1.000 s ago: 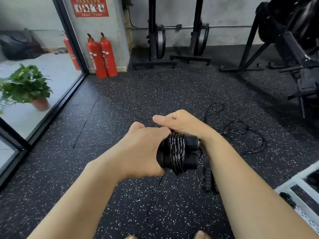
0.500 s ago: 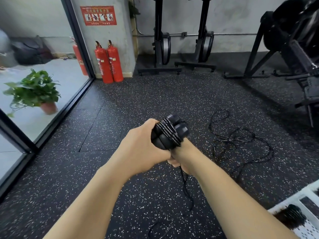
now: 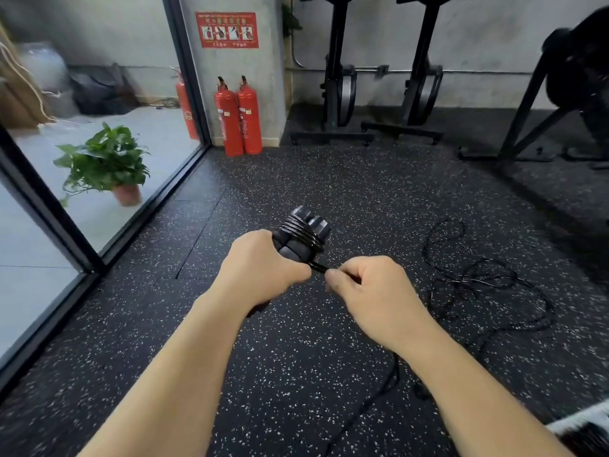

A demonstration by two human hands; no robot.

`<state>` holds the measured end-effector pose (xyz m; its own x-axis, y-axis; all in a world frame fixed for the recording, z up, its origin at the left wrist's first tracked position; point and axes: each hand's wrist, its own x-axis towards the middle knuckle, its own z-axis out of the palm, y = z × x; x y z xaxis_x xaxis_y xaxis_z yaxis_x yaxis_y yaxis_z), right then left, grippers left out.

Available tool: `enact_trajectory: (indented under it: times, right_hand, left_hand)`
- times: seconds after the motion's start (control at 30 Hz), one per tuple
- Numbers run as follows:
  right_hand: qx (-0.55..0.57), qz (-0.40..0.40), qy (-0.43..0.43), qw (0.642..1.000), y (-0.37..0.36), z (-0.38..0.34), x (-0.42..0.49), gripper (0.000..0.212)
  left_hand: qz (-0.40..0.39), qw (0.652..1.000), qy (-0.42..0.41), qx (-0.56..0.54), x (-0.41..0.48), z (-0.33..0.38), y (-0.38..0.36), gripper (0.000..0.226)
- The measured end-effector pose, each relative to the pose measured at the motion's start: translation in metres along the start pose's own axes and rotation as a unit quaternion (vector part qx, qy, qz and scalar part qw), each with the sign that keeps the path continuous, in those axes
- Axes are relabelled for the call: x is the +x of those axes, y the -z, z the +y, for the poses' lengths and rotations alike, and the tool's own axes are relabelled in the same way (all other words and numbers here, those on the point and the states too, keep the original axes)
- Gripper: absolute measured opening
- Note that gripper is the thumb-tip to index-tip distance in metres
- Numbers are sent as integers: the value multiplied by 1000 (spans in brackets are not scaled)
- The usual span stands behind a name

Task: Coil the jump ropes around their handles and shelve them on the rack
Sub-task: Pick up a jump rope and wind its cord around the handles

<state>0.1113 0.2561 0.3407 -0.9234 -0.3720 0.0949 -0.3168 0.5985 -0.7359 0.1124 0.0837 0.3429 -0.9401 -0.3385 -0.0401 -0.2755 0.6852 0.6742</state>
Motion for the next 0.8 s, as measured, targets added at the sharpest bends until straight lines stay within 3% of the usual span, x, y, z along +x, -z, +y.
enact_trajectory:
  times: [0.23,0.43,0.8]
  right_hand:
    - [-180,102,24,978,12,-12,-6,52]
    - [-277,194,133,932,11,-19,-7,61]
    - [-277,138,157,938,16,-8,-13,61]
  left_hand:
    - [1,999,36,8,1,-1,6,25]
    - [0,998,45,33,-4,9,-3,27]
    - [9,998,52,-19,4,1,1,22]
